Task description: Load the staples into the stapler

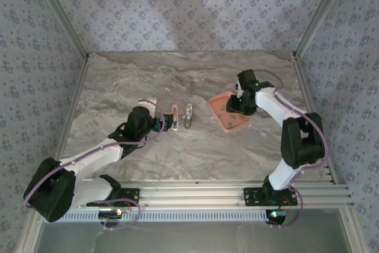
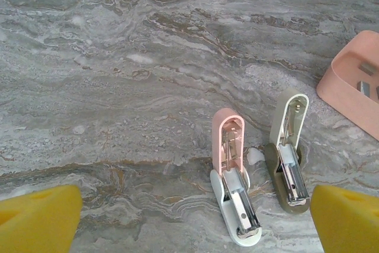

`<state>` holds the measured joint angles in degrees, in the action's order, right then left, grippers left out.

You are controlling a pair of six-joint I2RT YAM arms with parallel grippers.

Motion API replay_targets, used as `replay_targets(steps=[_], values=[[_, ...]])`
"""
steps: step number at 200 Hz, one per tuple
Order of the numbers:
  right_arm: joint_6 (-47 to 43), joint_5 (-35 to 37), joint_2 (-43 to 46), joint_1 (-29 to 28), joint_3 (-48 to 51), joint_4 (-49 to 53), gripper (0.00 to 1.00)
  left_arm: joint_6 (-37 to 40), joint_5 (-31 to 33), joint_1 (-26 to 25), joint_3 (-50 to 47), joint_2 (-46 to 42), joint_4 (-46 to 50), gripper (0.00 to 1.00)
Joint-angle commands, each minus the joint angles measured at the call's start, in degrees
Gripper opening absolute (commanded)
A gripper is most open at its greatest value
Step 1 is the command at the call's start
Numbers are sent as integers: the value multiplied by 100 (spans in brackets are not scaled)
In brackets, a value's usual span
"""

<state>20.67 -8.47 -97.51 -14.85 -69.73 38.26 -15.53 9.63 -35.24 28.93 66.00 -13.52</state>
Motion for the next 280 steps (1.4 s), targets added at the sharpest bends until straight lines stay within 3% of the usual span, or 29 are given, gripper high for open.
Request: replay_targets(steps=[1, 86, 169, 280], values=[[-159, 245, -441, 44, -471, 233, 40, 110, 47, 39, -20, -61, -107, 98], [-282, 402, -1220, -86, -1105, 367, 39, 95, 55, 47, 118, 342, -191, 98], [-2149, 724, -1318, -323, -1233, 1328, 43, 77, -42, 48, 151, 449, -244, 98], [-2628, 930, -1655, -354, -1218, 1078, 42, 68, -39, 50, 165, 414, -186, 98]])
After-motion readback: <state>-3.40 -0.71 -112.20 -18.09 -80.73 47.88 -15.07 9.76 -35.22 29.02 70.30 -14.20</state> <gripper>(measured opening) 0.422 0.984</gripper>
